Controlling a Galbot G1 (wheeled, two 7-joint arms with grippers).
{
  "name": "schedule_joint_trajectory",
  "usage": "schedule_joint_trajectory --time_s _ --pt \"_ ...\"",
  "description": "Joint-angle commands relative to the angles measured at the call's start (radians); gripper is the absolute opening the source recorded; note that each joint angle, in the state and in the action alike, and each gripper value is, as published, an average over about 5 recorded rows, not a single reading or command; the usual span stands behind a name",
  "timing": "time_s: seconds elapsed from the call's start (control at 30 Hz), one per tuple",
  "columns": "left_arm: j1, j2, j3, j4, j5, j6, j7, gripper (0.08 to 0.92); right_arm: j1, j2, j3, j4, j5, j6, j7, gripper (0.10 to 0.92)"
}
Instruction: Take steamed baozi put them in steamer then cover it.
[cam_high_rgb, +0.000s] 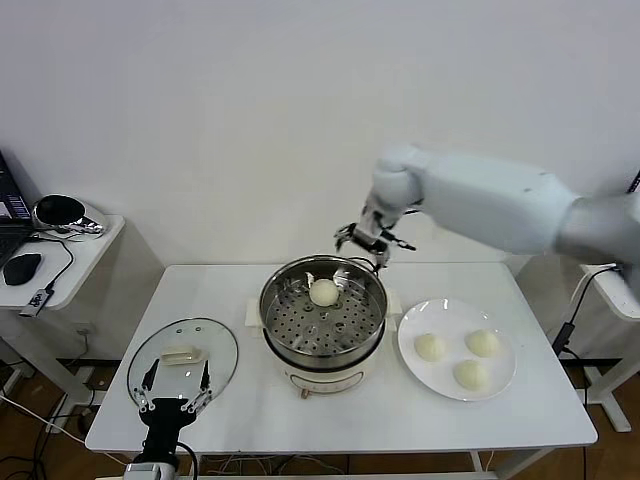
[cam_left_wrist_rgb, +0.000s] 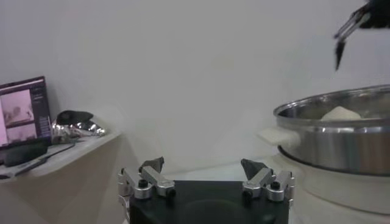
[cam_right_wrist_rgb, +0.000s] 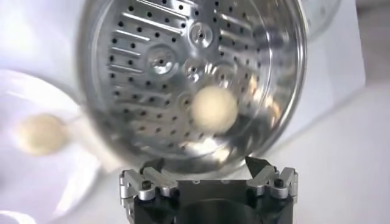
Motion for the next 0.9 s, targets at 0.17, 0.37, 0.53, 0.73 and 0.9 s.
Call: schedule_joint_trajectory --time_s 0.17,0.37,0.53,0.73,0.9 --pt "-0.001 0.007 0.002 -0.003 0.003 0.001 0.001 0.823 -0.04 -0.458 -0.011 0.274 0.07 -0.346 -0.032 0.823" --pt "-0.004 0.01 -0.002 0.001 0.002 0.0 0.0 0.823 -0.257 -0.482 0.11 0.222 -0.017 -0.307 0.01 0.823" --pt "-0.004 0.007 -0.003 0.004 0.004 0.0 0.0 0.823 -0.45 -0.438 0.241 0.132 -0.076 -0.295 0.029 0.823" --pt "0.0 0.005 -0.013 0.01 0.005 -0.002 -0.001 0.823 -0.6 -0.346 0.362 0.021 -0.149 -0.274 0.052 0.823" --pt "0.005 0.002 -0.024 0.011 0.006 -0.003 -0.002 0.823 -0.679 -0.264 0.421 -0.054 -0.19 -0.262 0.072 0.823"
